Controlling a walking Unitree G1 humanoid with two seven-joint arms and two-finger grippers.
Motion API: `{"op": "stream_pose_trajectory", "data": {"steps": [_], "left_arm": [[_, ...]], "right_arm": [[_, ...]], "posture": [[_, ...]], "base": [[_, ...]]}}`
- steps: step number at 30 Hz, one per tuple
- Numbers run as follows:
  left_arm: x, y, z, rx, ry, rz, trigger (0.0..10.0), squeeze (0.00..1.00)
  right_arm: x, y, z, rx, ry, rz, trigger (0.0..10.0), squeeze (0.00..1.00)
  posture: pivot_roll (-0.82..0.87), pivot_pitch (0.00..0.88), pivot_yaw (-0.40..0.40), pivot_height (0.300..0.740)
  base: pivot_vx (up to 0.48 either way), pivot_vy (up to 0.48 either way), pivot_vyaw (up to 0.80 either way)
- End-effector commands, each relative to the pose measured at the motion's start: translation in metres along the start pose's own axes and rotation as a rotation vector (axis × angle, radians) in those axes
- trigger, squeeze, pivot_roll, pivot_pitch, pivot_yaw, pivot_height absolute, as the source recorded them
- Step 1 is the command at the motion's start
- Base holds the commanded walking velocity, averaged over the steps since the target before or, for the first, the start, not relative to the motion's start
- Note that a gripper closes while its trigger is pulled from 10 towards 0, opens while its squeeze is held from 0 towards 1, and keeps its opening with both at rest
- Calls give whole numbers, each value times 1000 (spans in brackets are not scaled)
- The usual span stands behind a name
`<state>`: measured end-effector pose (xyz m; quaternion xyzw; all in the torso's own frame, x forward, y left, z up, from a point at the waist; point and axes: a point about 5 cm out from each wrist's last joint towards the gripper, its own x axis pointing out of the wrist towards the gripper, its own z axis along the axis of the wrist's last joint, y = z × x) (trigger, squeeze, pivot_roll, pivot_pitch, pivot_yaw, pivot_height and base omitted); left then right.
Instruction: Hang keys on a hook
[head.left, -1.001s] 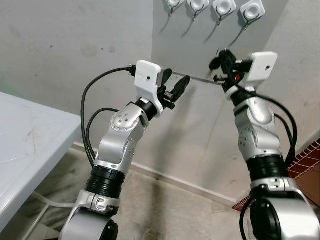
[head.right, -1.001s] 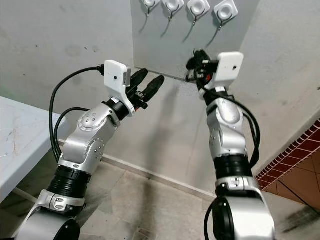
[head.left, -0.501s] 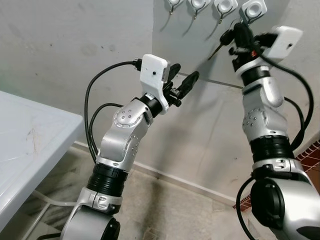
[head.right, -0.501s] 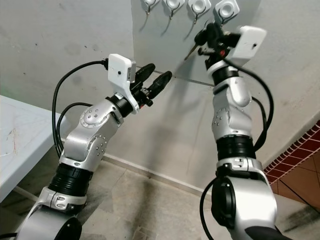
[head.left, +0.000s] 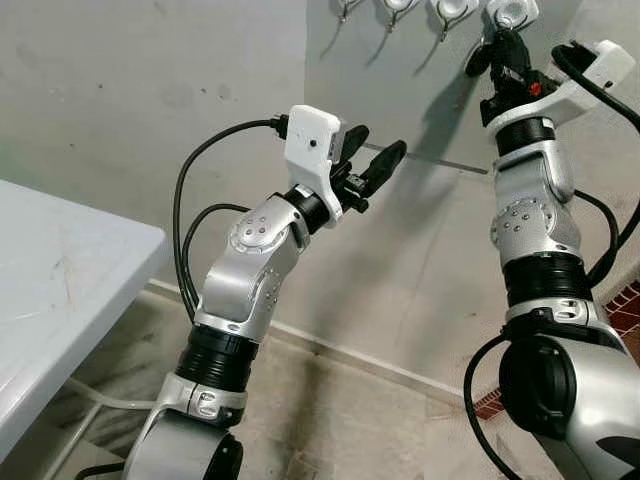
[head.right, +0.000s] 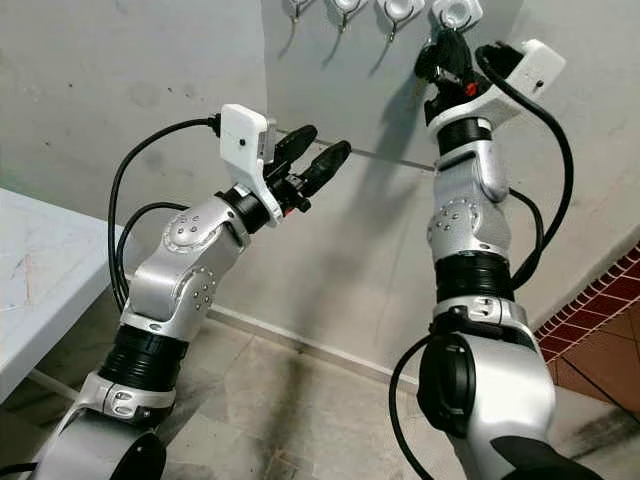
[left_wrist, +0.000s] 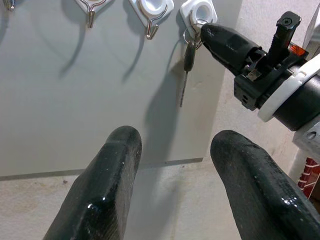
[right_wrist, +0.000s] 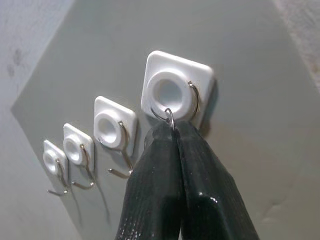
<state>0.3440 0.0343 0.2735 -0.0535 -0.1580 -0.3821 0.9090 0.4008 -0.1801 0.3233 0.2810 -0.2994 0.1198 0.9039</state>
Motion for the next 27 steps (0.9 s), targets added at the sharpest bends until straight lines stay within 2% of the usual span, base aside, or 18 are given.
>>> {"op": "stream_pose_trajectory", "data": {"steps": [1, 5, 27], "left_arm": [[3, -4, 11, 16, -31, -25, 10000, 0], [2, -4, 11, 11, -32, -21, 10000, 0], [0, -1, 14, -11, -40, -3, 10000, 0]], "right_arm": [[2, -2, 0, 48, 2, -24, 10000, 0], [-2, -10, -6, 146, 12, -68, 10000, 0], [-13, -13, -19, 274, 0, -66, 10000, 0]], "posture": [[56, 176, -6, 740], [62, 181, -7, 740], [64, 185, -11, 740]], "base": [[0, 0, 0], [0, 0, 0], [0, 0, 0]]}}
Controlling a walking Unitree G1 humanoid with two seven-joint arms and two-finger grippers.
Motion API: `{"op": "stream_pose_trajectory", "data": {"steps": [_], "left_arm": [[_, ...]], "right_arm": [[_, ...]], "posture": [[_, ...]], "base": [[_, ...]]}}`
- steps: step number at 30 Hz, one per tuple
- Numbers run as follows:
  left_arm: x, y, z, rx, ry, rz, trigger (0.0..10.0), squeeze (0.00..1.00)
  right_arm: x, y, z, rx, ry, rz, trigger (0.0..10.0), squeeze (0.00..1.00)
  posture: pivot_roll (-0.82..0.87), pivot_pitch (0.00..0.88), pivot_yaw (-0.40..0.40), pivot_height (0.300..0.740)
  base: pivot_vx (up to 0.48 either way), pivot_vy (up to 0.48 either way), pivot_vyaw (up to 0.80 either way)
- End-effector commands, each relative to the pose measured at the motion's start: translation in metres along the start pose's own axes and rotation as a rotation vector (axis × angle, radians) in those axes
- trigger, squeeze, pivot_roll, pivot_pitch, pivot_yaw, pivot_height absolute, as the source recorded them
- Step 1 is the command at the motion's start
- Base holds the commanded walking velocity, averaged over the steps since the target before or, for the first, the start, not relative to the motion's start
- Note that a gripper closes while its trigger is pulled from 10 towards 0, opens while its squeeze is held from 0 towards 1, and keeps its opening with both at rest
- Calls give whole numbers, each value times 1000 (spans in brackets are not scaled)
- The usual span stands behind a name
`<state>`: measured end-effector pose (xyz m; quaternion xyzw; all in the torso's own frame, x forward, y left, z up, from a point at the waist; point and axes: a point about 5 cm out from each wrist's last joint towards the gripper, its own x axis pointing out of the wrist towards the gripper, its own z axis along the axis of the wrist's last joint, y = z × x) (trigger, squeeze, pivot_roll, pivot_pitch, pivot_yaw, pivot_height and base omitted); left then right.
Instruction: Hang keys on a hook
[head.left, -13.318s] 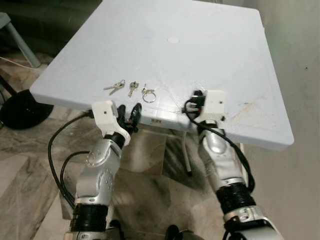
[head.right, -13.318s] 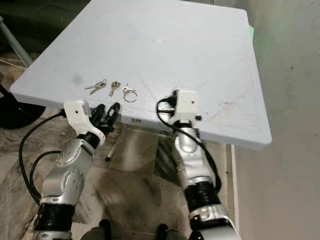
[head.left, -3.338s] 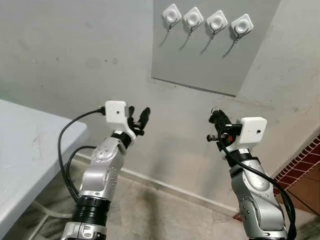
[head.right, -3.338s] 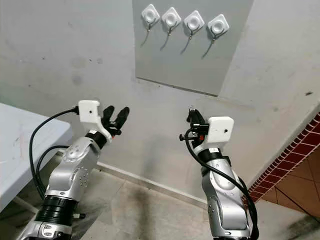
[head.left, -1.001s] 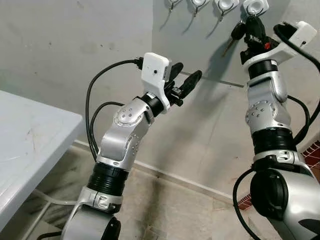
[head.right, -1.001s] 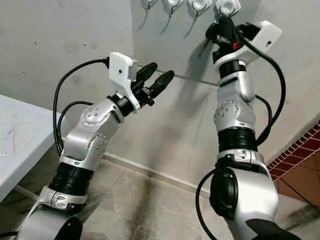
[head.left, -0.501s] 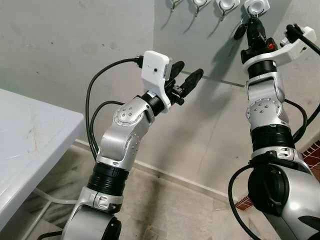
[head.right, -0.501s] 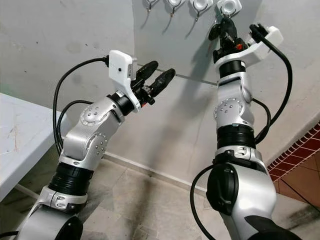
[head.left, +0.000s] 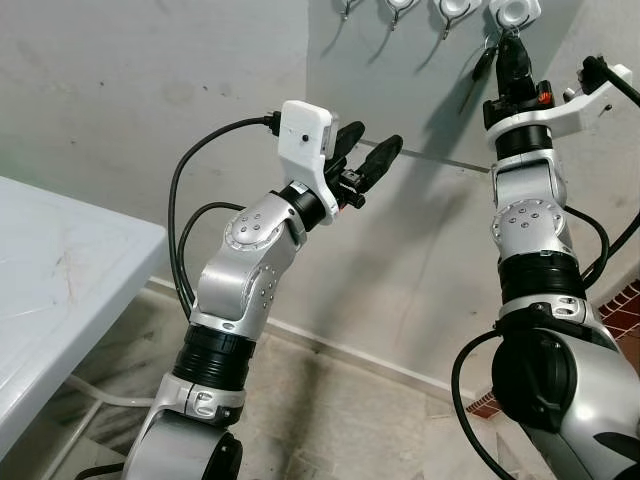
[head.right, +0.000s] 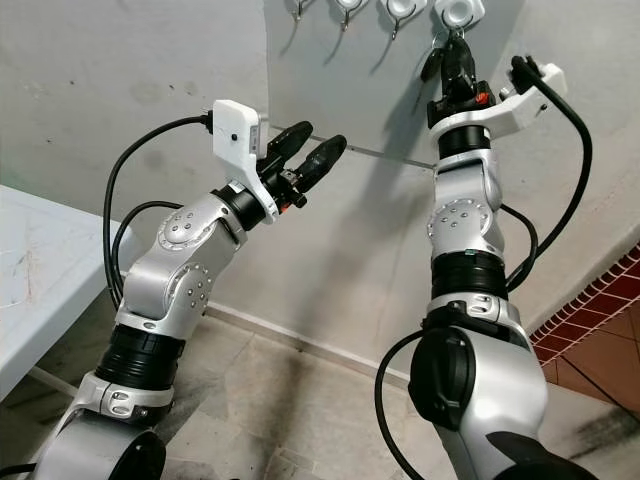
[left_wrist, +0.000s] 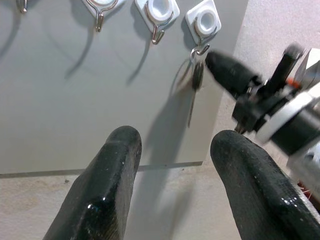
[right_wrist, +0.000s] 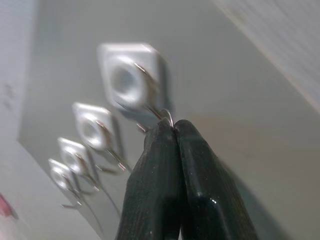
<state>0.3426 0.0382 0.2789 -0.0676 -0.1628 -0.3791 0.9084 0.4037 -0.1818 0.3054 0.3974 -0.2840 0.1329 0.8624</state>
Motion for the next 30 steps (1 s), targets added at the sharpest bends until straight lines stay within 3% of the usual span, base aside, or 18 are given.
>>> {"op": "stream_pose_trajectory", "data": {"steps": [1, 9, 12, 13, 14, 22, 26, 30], "left_arm": [[2, -3, 7, 10, -20, -13, 10000, 0], [1, -1, 9, 6, -22, -3, 10000, 0], [1, 0, 8, -1, -23, 8, 10000, 0], [0, 0, 8, -3, -22, 10, 10000, 0], [0, 1, 7, -4, -20, 12, 10000, 0], [-2, 5, 3, -12, -11, 48, 10000, 0], [-8, 15, -7, -40, 3, 147, 10000, 0], [-12, 19, -15, -55, 19, 190, 10000, 0]], "right_arm": [[-4, -5, -6, 28, 15, -23, 10000, 0], [-6, -5, -11, 32, 27, -15, 10000, 0], [-9, -3, -16, -15, 48, 8, 10000, 0], [-10, -3, -18, -25, 53, 16, 10000, 620], [-11, -2, -19, -32, 56, 25, 10000, 1000], [-27, -3, -35, -125, 94, 62, 10000, 1000], [-44, -7, -49, -213, 143, 74, 10000, 1000], [-53, -11, -53, -229, 161, 62, 10000, 1000]], "posture": [[64, 185, -11, 740], [70, 185, -14, 740], [71, 184, -15, 740], [72, 184, -15, 740], [72, 184, -15, 740], [73, 179, -14, 740], [71, 172, -10, 740], [71, 167, -8, 740]], "base": [[0, 0, 0], [0, 0, 0], [0, 0, 0], [0, 0, 0], [0, 0, 0], [0, 0, 0], [0, 0, 0], [0, 0, 0]]}}
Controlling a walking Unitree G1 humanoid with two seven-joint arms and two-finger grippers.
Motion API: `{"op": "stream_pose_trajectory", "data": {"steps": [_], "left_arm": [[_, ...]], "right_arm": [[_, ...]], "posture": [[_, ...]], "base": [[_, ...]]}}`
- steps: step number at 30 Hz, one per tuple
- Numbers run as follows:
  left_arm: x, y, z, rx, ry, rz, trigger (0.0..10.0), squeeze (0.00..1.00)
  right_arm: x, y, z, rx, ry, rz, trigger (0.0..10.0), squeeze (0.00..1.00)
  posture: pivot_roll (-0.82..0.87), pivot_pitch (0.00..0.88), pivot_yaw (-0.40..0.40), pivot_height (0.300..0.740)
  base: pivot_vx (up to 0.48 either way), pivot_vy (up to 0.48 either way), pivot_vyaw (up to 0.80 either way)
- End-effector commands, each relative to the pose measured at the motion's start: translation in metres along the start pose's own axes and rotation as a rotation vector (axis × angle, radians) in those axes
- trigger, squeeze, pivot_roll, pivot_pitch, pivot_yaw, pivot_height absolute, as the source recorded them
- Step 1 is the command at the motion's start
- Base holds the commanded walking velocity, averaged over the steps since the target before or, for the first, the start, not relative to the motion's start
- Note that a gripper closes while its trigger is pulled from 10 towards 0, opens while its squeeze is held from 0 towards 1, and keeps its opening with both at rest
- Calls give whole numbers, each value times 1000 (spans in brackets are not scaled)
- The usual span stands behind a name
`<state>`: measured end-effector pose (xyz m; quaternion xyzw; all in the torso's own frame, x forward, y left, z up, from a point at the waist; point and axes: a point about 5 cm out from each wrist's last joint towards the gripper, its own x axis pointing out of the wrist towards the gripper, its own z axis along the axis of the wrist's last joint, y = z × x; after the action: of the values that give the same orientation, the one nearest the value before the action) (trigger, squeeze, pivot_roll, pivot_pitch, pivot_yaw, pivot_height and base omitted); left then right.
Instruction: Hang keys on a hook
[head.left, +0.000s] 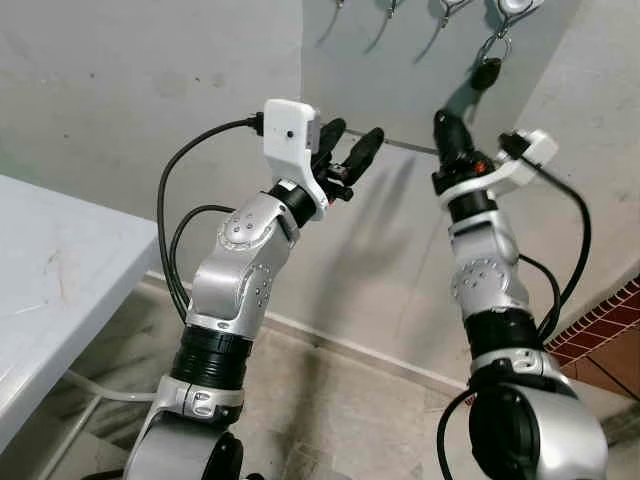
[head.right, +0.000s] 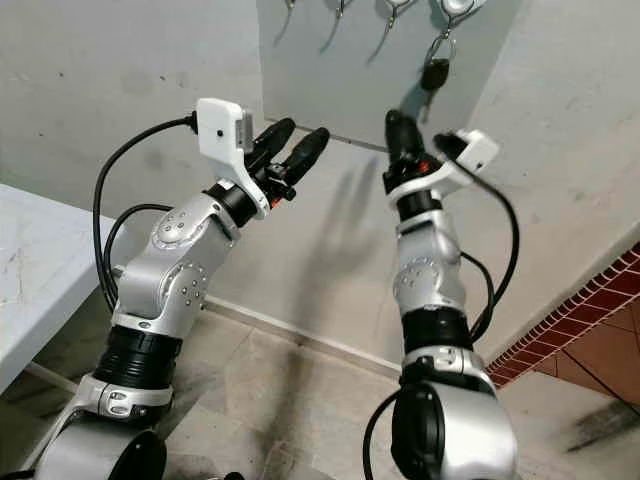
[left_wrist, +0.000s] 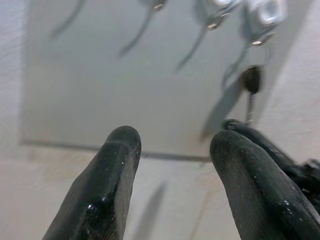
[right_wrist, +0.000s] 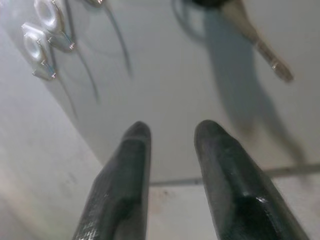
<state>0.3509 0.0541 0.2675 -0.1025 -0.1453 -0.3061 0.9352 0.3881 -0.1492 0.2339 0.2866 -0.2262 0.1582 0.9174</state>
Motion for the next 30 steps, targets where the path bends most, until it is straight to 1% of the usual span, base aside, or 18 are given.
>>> {"op": "stream_pose_trajectory", "data": {"steps": [1, 4, 5, 7, 8, 12, 15, 16, 18, 19, 20, 21, 23, 24, 25, 27, 29, 30], "left_arm": [[-3, 4, -8, -12, 19, 34, 10000, 0], [-8, 8, -15, -10, 28, 73, 10000, 0], [-15, 15, -27, -19, 47, 130, 10000, 0], [-23, 21, -40, -11, 73, 181, 10000, 0], [-23, 21, -40, -11, 73, 181, 10000, 0], [-44, 29, -69, 10, 140, 261, 10000, 0], [-56, 33, -83, -3, 176, 297, 10000, 0], [-62, 36, -90, -51, 199, 317, 10000, 0], [-62, 36, -90, -51, 199, 317, 10000, 0], [-66, 38, -96, -80, 214, 335, 10000, 0], [-72, 42, -104, -69, 248, 375, 10000, 0], [-72, 42, -104, -69, 248, 375, 10000, 0], [-85, 52, -116, -26, 292, 469, 10000, 0], [-85, 52, -116, -26, 292, 469, 10000, 0], [-90, 55, -122, 12, 327, 500, 10000, 0], [-93, 55, -125, 34, 338, 495, 10000, 0], [-98, 51, -129, 4, 343, 457, 10000, 0], [-98, 51, -129, 4, 343, 457, 10000, 0]], "right_arm": [[-2, 3, 3, -27, -18, 10, 10000, 1000], [-10, 0, -2, -43, -3, 3, 10000, 1000], [-24, -7, -9, -51, 17, -26, 10000, 1000], [-36, -13, -15, -68, 38, -52, 10000, 1000], [-36, -13, -15, -68, 38, -52, 10000, 1000], [-67, -22, -29, -89, 92, -110, 10000, 1000], [-87, -27, -38, -128, 137, -140, 10000, 1000], [-94, -29, -41, -142, 152, -158, 10000, 1000], [-94, -29, -41, -142, 152, -158, 10000, 1000], [-100, -32, -44, -157, 168, -174, 10000, 1000], [-109, -33, -47, -175, 190, -186, 10000, 1000], [-109, -33, -47, -175, 190, -186, 10000, 1000], [-136, -40, -58, -245, 263, -221, 10000, 1000], [-136, -40, -58, -245, 263, -221, 10000, 1000], [-148, -43, -63, -267, 294, -244, 10000, 1000], [-157, -45, -66, -282, 314, -267, 10000, 1000], [-168, -44, -65, -310, 324, -292, 10000, 1000], [-168, -44, -65, -310, 324, -292, 10000, 1000]], "posture": [[71, 167, -8, 740], [70, 162, -7, 740], [66, 149, -5, 740], [64, 145, -5, 740], [64, 145, -5, 740], [51, 127, 1, 740], [43, 122, 4, 740], [40, 120, 5, 740], [40, 120, 5, 740], [36, 116, 8, 740], [32, 112, 9, 740], [32, 112, 9, 740], [31, 107, 12, 740], [31, 107, 12, 740], [30, 106, 12, 740], [28, 107, 13, 740], [23, 107, 16, 740], [23, 107, 16, 740]], "base": [[0, 0, 0], [0, 0, 0], [0, 0, 0], [0, 0, 0], [0, 0, 0], [0, 0, 0], [0, 0, 0], [0, 0, 0], [0, 0, 0], [0, 0, 0], [0, 0, 0], [0, 0, 0], [0, 0, 0], [0, 0, 0], [0, 0, 0], [0, 0, 0], [0, 0, 0], [0, 0, 0]]}}
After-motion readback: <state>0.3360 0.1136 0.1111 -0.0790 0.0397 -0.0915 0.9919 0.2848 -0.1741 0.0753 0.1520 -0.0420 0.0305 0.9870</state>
